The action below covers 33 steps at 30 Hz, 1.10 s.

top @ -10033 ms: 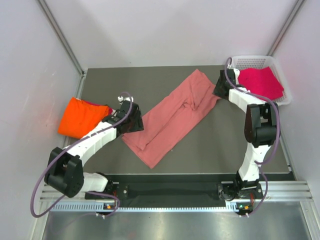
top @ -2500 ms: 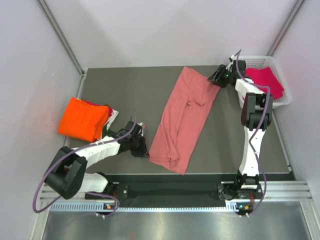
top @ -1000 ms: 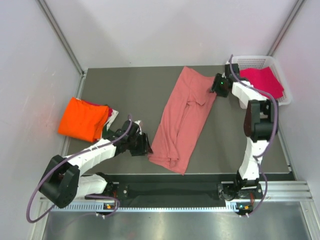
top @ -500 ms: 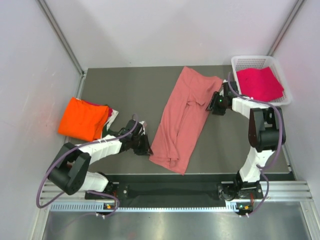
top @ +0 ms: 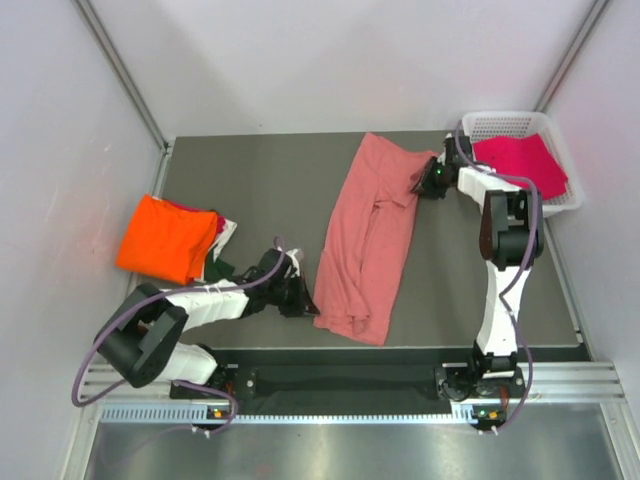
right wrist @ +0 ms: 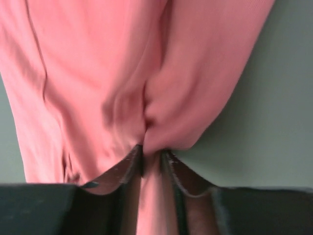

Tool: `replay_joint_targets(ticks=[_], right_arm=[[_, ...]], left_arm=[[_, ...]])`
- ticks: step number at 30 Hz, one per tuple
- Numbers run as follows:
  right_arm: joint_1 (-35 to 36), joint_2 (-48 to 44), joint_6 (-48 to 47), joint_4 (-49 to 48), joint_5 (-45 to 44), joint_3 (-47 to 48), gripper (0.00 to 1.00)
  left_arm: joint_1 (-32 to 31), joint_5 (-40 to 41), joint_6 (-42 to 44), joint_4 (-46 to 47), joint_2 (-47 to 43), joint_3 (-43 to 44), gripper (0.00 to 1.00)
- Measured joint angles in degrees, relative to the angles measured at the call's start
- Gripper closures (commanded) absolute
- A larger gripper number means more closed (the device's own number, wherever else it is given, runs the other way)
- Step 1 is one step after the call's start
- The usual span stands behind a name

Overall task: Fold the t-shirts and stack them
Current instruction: Fold the tshirt

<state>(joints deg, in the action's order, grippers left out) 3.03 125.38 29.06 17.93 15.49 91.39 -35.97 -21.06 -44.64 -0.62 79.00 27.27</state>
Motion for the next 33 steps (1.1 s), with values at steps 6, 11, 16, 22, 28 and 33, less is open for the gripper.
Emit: replay_joint_targets(ticks=[6,11,16,22,28,33], right_arm=[[-1.3,11.4,0.1,5.6,1.9,18.5,0.81],[-1.3,14.3,-0.2,7.3,2.6,24.2,0.55],[-1.3,8.1,-2.3,5.6,1.0,15.4,0.39],[-1.0,-10.8,-3.5,2.9,-1.7,-10.5,0.13],[2.3,-35.2,-3.8,1.7,-9.4,-34.2,0.00],[5.5,-58.3,-1.9,2.0,-10.8,-50.8,0.34]], left_arm=[[-10.9,1.7,-6.4,7.0,1.3,-1.7,1.00],[-12.5,1.9,-10.0,10.4,1.5,-3.3,1.00],[-12.5,3.4,-10.9,9.9,-0.1,-3.8,0.97],[-12.5,7.4,-9.9,4.9,-6.8,-4.0,0.67],[-12.5,11.3,-9.3,-1.1,-13.4,-4.6,0.41],[-12.4,13.9,-8.7,-3.7,-17.0,-4.7,0.41]])
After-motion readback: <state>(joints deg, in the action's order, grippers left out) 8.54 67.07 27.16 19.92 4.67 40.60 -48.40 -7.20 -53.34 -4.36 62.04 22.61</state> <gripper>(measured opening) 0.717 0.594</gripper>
